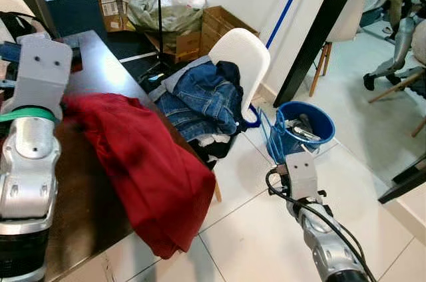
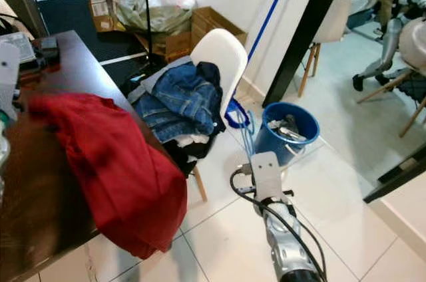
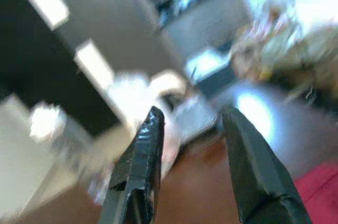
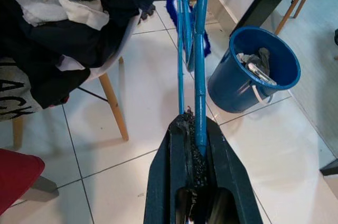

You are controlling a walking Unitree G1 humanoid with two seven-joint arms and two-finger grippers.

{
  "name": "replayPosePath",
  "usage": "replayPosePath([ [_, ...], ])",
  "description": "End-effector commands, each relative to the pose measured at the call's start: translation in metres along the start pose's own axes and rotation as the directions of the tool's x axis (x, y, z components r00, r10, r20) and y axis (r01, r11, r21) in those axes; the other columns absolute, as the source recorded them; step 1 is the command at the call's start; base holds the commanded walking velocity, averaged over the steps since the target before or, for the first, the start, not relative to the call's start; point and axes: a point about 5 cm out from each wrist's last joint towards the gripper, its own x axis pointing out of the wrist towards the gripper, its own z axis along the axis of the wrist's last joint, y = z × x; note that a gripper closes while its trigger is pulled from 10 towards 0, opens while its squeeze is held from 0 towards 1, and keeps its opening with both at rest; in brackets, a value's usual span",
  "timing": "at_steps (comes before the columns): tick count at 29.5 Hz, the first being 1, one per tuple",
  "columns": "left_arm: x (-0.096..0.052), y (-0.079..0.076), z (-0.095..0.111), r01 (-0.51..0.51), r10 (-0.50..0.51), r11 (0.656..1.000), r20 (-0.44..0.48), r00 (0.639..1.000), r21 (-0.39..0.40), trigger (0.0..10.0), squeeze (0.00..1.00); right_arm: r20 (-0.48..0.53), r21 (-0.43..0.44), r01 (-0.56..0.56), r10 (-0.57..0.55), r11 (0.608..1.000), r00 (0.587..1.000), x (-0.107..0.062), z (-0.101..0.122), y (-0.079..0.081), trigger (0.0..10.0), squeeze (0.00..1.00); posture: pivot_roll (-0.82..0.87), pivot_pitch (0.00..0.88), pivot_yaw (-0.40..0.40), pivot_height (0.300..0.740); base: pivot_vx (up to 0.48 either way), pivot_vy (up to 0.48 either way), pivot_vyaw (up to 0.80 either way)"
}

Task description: Hang hanger

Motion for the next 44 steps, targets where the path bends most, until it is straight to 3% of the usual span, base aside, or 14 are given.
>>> replayPosePath([
  [1, -0.01, -0.014, 0.012, 0.094, -0.092, 0.995, 0.09, 0.992, -0.018, 10.0, 0.0, -0.018, -0.005, -0.004, 0.004, 1.0, 1.0, -0.001, -0.005, -0.001, 10.0, 0.0, 0.09, 0.092, -0.014, 0.74, 0.0, 0.0, 0.0],
  [17, -0.023, -0.051, -0.007, 0.225, -0.236, 0.952, -0.028, 0.971, -0.206, 10.0, 0.0, 0.07, 0.006, 0.034, -0.035, 0.999, 0.997, 0.0, 0.007, -0.007, 10.0, 0.0, 0.07, 0.07, -0.015, 0.74, 0.0, 0.0, 0.0],
  [19, -0.04, -0.091, -0.05, 0.488, -0.551, 0.831, -0.267, 0.791, -0.268, 10.0, 0.0, 0.093, 0.016, 0.042, -0.043, 0.999, 0.995, 0.003, 0.014, -0.007, 10.0, 0.0, 0.07, 0.069, -0.019, 0.74, 0.0, 0.0, 0.0],
  [20, -0.04, -0.091, -0.05, 0.488, -0.551, 0.831, -0.267, 0.791, -0.268, 10.0, 0.0, 0.093, 0.016, 0.042, -0.043, 0.999, 0.995, 0.003, 0.014, -0.007, 10.0, 0.0, 0.07, 0.069, -0.019, 0.74, 0.0, 0.0, 0.0],
  [21, -0.053, -0.102, -0.06, 0.448, -0.691, 0.689, -0.331, 0.642, -0.57, 10.0, 0.0, 0.095, 0.01, 0.039, -0.04, 0.999, 0.995, 0.004, 0.015, -0.006, 10.0, 0.0, 0.05, 0.072, -0.014, 0.74, 0.0, 0.0, 0.0],
  [22, -0.053, -0.102, -0.06, 0.448, -0.691, 0.689, -0.331, 0.642, -0.57, 10.0, 0.0, 0.095, 0.01, 0.039, -0.04, 0.999, 0.995, 0.004, 0.015, -0.006, 10.0, 0.0, 0.05, 0.072, -0.014, 0.74, 0.0, 0.0, 0.0],
  [23, -0.067, -0.109, -0.06, 0.476, -0.805, 0.545, -0.271, 0.528, -0.69, 7.6, 0.0, 0.097, 0.011, 0.042, -0.042, 0.999, 0.994, 0.004, 0.016, -0.006, 10.0, 0.0, 0.06, 0.076, -0.016, 0.74, 0.0, 0.0, 0.0],
  [24, -0.067, -0.109, -0.06, 0.476, -0.805, 0.545, -0.271, 0.528, -0.69, 7.6, 0.0, 0.097, 0.011, 0.042, -0.042, 0.999, 0.994, 0.004, 0.016, -0.006, 10.0, 0.0, 0.06, 0.076, -0.016, 0.74, 0.0, 0.0, 0.0],
  [25, -0.077, -0.111, -0.057, 0.523, -0.872, 0.438, -0.203, 0.446, -0.731, 8.7, 0.0, 0.098, 0.016, 0.045, -0.046, 0.999, 0.994, 0.004, 0.017, -0.007, 10.0, 0.0, 0.06, 0.077, -0.014, 0.74, 0.0, 0.0, 0.0],
  [28, -0.085, -0.112, -0.06, 0.614, -0.901, 0.412, -0.198, 0.387, -0.673, 10.0, 0.0, 0.099, 0.017, 0.046, -0.048, 0.999, 0.994, 0.004, 0.017, -0.008, 10.0, 0.0, 0.06, 0.079, -0.013, 0.74, 0.0, 0.0, 0.0],
  [31, -0.084, -0.112, -0.066, 0.648, -0.885, 0.458, -0.244, 0.397, -0.609, 10.0, 0.0, 0.101, 0.018, 0.046, -0.048, 0.999, 0.994, 0.004, 0.017, -0.008, 10.0, 0.0, 0.05, 0.08, -0.009, 0.74, 0.0, 0.0, 0.0],
  [33, -0.071, -0.107, -0.066, 0.628, -0.825, 0.553, -0.257, 0.504, -0.547, 10.0, 0.0, 0.103, 0.016, 0.046, -0.047, 0.999, 0.994, 0.004, 0.018, -0.007, 10.0, 0.0, 0.05, 0.079, -0.009, 0.74, 0.0, 0.0, 0.0],
  [36, -0.037, -0.088, -0.045, 0.521, -0.614, 0.752, -0.14, 0.777, -0.403, 10.0, 0.0, 0.107, 0.014, 0.046, -0.047, 0.999, 0.993, 0.003, 0.017, -0.007, 10.0, 0.0, 0.06, 0.083, -0.016, 0.74, 0.0, 0.0, 0.0],
  [44, -0.026, -0.064, -0.003, 0.46, -0.47, 0.807, 0.07, 0.88, -0.37, 10.0, 0.0, 0.159, 0.027, 0.044, -0.047, 0.999, 0.986, 0.002, 0.024, -0.005, 10.0, 0.0, 0.06, 0.082, -0.008, 0.74, 0.0, 0.0, 0.0],
])
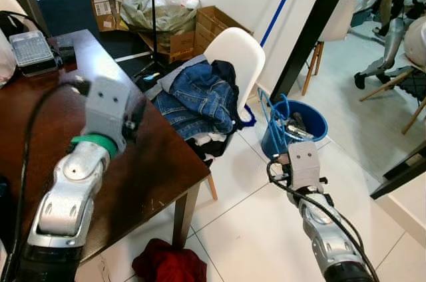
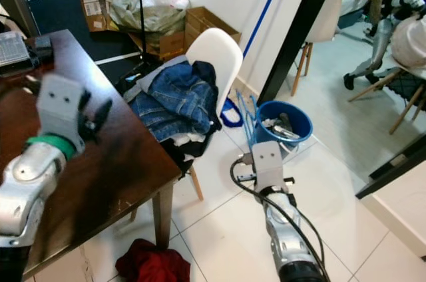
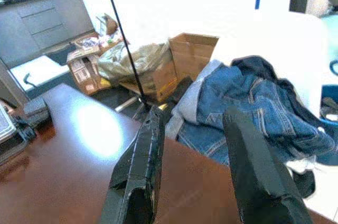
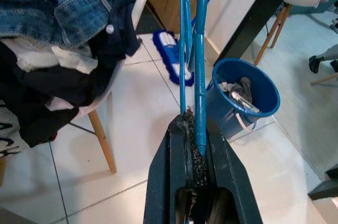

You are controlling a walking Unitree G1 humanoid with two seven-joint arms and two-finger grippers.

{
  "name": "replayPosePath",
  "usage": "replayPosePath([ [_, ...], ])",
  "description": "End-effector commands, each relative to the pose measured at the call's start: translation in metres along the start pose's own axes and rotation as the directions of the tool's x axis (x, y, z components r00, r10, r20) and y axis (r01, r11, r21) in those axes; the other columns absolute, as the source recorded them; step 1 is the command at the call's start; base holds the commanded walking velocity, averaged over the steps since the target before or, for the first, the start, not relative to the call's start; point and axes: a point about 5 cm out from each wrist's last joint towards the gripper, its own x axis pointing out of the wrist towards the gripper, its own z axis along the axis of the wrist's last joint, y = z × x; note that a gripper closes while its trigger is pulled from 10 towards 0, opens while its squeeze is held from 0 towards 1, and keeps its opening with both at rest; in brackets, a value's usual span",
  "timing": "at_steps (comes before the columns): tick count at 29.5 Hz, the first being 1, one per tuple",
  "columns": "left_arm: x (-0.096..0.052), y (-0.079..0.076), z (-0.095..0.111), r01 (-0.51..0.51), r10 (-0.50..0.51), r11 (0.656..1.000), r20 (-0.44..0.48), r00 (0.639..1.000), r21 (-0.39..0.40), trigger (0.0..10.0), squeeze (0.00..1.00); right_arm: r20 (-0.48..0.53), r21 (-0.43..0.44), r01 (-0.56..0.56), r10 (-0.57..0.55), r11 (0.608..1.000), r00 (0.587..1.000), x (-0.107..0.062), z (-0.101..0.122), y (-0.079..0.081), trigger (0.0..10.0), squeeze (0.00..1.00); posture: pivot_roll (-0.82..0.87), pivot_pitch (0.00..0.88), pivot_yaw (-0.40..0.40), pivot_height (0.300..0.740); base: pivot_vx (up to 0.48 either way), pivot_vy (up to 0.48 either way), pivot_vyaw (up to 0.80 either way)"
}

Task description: Hang hanger

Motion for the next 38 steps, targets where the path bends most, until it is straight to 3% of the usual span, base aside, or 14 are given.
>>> replayPosePath([
  [1, -0.005, -0.001, -0.001, 0.009, -0.009, 1.0, -0.026, 1.0, -0.011, 10.0, 0.0, 0.025, 0.033, 0.024, -0.025, 0.999, 0.999, -0.003, 0.002, -0.004, 10.0, 0.0, 0.06, 0.082, -0.007, 0.74, 0.0, 0.0, 0.0],
  [5, -0.007, -0.001, -0.001, -0.001, 0.0, 1.0, -0.031, 1.0, -0.022, 10.0, 0.0, 0.047, 0.052, 0.028, -0.03, 0.998, 0.998, -0.002, 0.006, -0.003, 10.0, 0.0, 0.07, 0.082, -0.008, 0.74, 0.0, 0.0, 0.0],
  [14, -0.003, 0.009, -0.002, -0.151, 0.151, 0.989, 0.009, 0.989, -0.003, 10.0, 0.0, 0.138, 0.128, 0.013, -0.031, 0.992, 0.99, 0.003, 0.03, 0.001, 10.0, 0.0, 0.07, 0.081, -0.013, 0.74, -0.125, 0.0, 0.0],
  [38, -0.001, 0.01, 0.0, -0.17, 0.169, 0.985, 0.031, 0.985, 0.013, 10.0, 0.0, 0.128, 0.134, 0.008, -0.025, 0.991, 0.991, 0.0, 0.027, 0.003, 10.0, 0.0, 0.07, 0.08, -0.003, 0.74, -0.406, 0.0, 0.0],
])
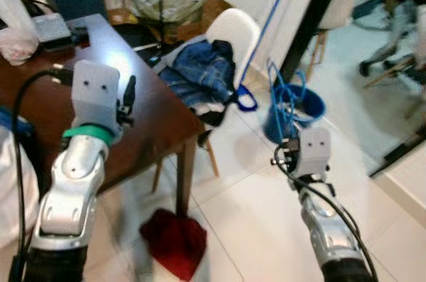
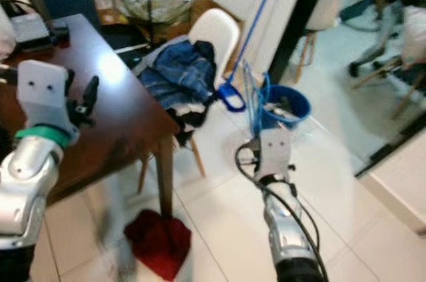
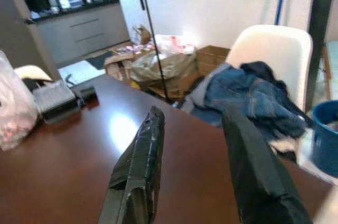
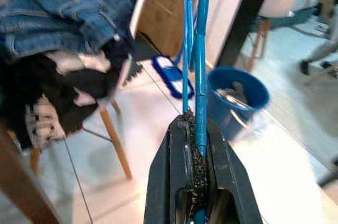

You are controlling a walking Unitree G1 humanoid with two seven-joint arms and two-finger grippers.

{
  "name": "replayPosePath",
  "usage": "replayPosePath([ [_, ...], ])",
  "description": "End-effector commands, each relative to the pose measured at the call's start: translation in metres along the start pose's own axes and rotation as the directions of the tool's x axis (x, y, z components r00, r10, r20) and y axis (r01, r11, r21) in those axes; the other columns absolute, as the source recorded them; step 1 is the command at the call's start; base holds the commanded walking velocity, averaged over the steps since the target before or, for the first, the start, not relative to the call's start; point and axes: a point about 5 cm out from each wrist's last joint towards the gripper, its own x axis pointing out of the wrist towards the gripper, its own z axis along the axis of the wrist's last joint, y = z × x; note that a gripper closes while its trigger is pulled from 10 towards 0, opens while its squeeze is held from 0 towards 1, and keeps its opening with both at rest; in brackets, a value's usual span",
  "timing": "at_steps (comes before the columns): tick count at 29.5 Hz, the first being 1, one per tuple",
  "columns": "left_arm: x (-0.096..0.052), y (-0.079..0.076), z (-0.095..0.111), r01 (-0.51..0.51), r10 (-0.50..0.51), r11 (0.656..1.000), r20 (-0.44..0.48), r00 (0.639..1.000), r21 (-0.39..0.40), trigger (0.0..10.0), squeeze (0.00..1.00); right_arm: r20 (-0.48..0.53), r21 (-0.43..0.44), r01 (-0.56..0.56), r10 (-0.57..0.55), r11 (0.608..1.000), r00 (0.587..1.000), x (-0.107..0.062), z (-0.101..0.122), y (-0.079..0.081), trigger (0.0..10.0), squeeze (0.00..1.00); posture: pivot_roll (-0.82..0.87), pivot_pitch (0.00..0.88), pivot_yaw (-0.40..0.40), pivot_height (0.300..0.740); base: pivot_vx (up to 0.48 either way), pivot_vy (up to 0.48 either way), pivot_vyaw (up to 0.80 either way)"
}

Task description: Hang hanger

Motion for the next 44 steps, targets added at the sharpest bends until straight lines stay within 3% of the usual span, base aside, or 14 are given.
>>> replayPosePath([
  [1, -0.0017, 0.003, -0.0056, -0.013, 0.013, 1.0, -0.02, 1.0, 0.011, 10.0, 0.0, -0.004, 0.017, -0.017, 0.017, 1.0, 1.0, -0.0025, -0.0018, 0.0044, 10.0, 0.0, 0.07, 0.08, -0.004, 0.74, -0.405, 0.0, 0.0],
  [8, -0.0013, 0.0029, -0.0057, -0.014, 0.014, 1.0, -0.022, 1.0, 0.011, 10.0, 0.0, 0.022, 0.027, -0.044, 0.043, 0.999, 0.999, -0.0017, 0.0032, 0.0085, 10.0, 0.0, 0.07, 0.08, -0.004, 0.74, -0.405, 0.0, 0.0],
  [18, -0.0009, 0.003, -0.0071, -0.014, 0.015, 1.0, -0.03, 0.999, 0.018, 10.0, 0.0, 0.011, 0.006, -0.051, 0.051, 0.999, 0.999, -0.0013, 0.0021, 0.0098, 10.0, 0.0, 0.07, 0.076, -0.003, 0.74, 0.0, 0.0, 0.0],
  [22, 0.001, 0.0014, -0.0121, -0.018, 0.02, 1.0, -0.074, 0.997, 0.023, 10.0, 0.0, 0.01, -0.01, -0.043, 0.043, 0.999, 0.999, -0.0011, 0.0014, 0.0075, 10.0, 0.0, 0.07, 0.07, -0.001, 0.74, 0.0, 0.0, 0.8],
  [44, 0.0033, 0.0029, -0.0128, -0.031, 0.035, 0.998, -0.079, 0.996, 0.048, 10.0, 0.0, 0.001, -0.003, -0.043, 0.043, 0.999, 0.999, -0.0015, 0.0, 0.0083, 10.0, 0.0, 0.07, 0.07, 0.004, 0.74, 0.0, 0.0, 0.8],
])
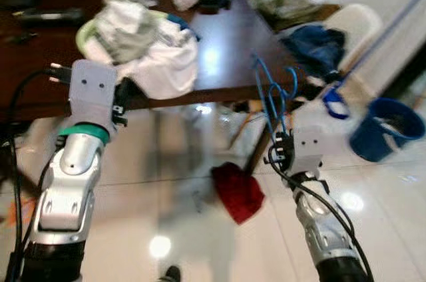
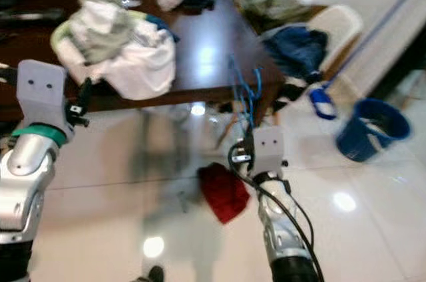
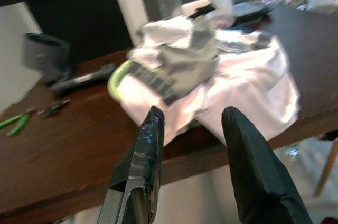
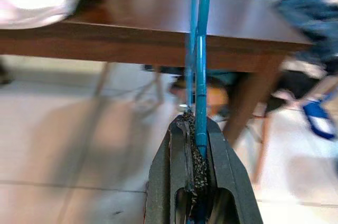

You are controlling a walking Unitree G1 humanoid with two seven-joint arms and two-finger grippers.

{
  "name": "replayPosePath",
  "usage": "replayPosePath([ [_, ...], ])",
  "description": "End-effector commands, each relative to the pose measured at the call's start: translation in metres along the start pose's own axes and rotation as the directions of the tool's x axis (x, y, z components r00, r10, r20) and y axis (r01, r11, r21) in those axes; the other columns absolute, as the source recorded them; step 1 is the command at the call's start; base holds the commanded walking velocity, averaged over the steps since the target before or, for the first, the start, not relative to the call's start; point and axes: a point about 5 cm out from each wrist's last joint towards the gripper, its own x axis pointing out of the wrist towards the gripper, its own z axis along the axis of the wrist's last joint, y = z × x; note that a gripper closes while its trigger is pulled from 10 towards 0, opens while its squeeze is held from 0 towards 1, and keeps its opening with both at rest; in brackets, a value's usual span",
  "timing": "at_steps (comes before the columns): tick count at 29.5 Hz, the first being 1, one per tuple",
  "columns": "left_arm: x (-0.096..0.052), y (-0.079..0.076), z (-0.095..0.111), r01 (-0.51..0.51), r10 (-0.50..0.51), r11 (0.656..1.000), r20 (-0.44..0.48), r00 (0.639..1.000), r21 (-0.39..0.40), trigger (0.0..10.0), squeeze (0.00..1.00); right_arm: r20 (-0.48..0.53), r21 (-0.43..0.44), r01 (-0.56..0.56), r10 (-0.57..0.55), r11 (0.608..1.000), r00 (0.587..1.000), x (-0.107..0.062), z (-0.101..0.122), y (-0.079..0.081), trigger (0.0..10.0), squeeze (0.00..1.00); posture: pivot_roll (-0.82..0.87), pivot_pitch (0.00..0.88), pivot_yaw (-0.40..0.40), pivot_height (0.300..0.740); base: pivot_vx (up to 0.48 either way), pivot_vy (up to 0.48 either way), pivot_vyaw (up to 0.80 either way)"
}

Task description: Hang hanger

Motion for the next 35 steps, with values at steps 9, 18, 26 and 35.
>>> replayPosePath([
  [9, 0.0, -0.001, -0.005, 0.001, -0.001, 1.0, -0.029, 1.0, 0.014, 10.0, 0.0, 0.0, 0.054, 0.04, -0.04, 0.998, 0.999, -0.002, -0.001, -0.005, 10.0, 0.0, 0.07, 0.072, 0.005, 0.74, 0.2, 0.162, 0.35],
  [18, 0.001, -0.001, -0.003, 0.008, -0.008, 1.0, -0.018, 1.0, 0.014, 10.0, 0.0, 0.01, 0.107, 0.064, -0.065, 0.992, 0.998, -0.001, 0.002, -0.007, 10.0, 0.0, 0.07, 0.075, 0.006, 0.74, 0.386, 0.285, -0.18],
  [26, 0.001, -0.001, -0.003, 0.014, -0.014, 1.0, -0.013, 1.0, 0.017, 10.0, 0.0, 0.008, 0.093, 0.086, -0.087, 0.992, 0.996, -0.001, 0.002, -0.01, 10.0, 0.0, 0.07, 0.075, 0.006, 0.74, 0.385, 0.286, -0.5],
  [35, 0.002, -0.003, 0.024, 0.05, -0.086, 0.978, 0.174, 0.981, 0.201, 10.0, 0.0, 0.039, 0.1, 0.107, -0.112, 0.989, 0.993, 0.0, 0.007, -0.012, 10.0, 0.0, 0.07, 0.077, 0.009, 0.74, 0.389, 0.282, 0.0],
])
